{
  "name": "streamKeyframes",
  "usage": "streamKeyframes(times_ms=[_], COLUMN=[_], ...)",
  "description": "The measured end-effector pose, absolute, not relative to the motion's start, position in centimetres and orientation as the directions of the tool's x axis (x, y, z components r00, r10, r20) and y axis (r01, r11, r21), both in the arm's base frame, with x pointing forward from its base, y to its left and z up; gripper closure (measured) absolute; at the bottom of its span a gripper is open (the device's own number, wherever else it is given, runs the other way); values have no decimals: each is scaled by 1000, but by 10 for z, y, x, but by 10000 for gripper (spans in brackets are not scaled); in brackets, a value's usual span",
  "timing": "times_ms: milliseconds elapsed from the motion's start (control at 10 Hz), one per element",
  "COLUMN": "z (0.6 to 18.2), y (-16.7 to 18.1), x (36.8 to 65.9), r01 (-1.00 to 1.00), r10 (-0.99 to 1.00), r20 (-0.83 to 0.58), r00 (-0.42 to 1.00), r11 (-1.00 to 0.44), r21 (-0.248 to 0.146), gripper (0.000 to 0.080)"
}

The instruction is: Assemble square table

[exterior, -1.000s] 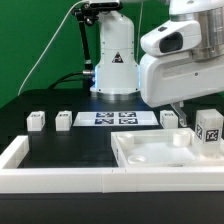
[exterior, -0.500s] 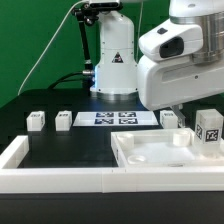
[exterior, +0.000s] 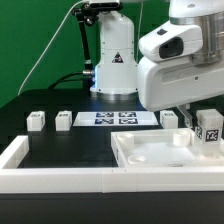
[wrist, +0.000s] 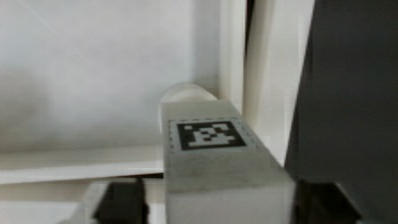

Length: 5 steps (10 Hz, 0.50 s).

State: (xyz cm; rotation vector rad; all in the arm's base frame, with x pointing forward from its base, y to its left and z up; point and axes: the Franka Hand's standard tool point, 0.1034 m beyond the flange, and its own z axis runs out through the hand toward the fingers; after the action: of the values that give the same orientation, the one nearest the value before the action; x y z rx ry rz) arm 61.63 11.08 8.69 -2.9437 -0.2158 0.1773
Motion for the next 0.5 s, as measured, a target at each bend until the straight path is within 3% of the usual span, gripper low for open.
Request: streamKeyframes(times_ms=[100, 500], z=[87, 87], y=[110, 110], x=[617, 617], r01=[133, 108], r10=[155, 129], r20=[-104, -107], r00=[983, 986], r11=[-973, -976], r21=[-191, -189], gripper=[502, 502])
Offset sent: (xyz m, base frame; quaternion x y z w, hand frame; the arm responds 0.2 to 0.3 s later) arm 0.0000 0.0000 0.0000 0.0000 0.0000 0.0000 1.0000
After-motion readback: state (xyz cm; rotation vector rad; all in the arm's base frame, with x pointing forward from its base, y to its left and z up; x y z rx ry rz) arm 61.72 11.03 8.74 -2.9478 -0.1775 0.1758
